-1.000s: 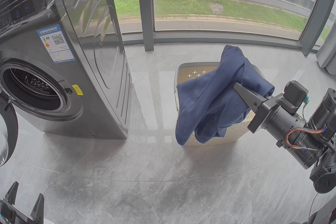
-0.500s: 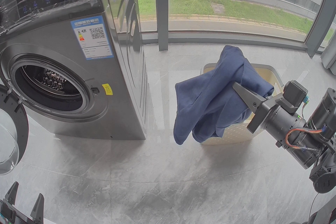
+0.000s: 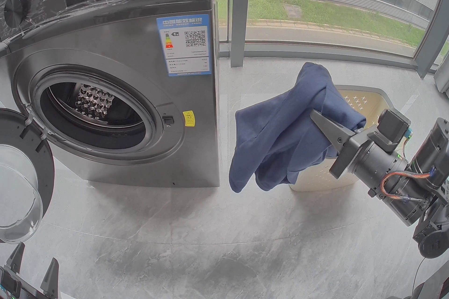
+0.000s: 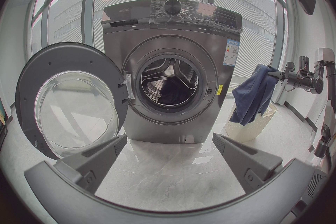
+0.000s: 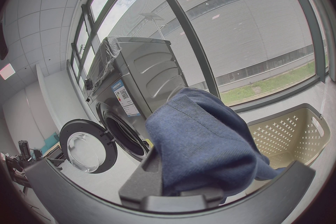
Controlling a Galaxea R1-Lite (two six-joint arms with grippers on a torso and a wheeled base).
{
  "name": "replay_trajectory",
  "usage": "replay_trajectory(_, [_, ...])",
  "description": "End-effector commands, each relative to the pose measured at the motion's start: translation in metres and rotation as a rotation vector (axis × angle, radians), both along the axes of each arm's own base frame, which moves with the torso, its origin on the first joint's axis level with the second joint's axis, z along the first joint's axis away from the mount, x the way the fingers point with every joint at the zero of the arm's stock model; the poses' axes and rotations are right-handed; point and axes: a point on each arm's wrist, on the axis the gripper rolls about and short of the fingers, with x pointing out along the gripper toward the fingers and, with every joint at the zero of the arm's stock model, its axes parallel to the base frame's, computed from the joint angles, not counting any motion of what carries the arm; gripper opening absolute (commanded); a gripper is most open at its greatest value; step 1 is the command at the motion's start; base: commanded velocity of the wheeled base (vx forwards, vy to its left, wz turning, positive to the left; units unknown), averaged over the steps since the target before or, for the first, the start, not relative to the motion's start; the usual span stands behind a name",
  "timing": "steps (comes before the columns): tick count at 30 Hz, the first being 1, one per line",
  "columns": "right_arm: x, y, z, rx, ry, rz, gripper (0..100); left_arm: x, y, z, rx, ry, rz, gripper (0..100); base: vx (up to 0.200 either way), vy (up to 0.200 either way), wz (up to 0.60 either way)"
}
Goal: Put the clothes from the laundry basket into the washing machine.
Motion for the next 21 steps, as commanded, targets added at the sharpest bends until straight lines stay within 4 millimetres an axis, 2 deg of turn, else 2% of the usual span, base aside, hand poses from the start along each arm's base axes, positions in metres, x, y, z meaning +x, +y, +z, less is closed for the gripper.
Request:
replay_trajectory(1, [0.0002, 0.0002, -0.0006, -0.001, 0.002, 0.000, 0, 0.0001, 0.0000, -0.0048, 0.000, 0.001, 0.000, 100, -0.200, 0.000, 0.00])
replay_trajectory(11, [0.0004, 0.0004, -0.0021, -0.004, 0.007, 0.000, 0, 0.0000, 0.0000, -0.0048, 0.000, 0.000, 0.000, 100, -0.200, 0.000, 0.00])
replay_trajectory(19, [0.0006, 0.0001, -0.0021, -0.004, 0.007, -0.001, 0, 0.0000, 0.0000, -0.0048, 0.000, 0.000, 0.000, 100, 0.000, 0.000, 0.00])
replay_trajectory(21, [0.0005, 0.0000, -0.0024, -0.005, 0.008, -0.001, 0, 0.0000, 0.0000, -0.0048, 0.000, 0.000, -0.002, 100, 0.000, 0.200, 0.00])
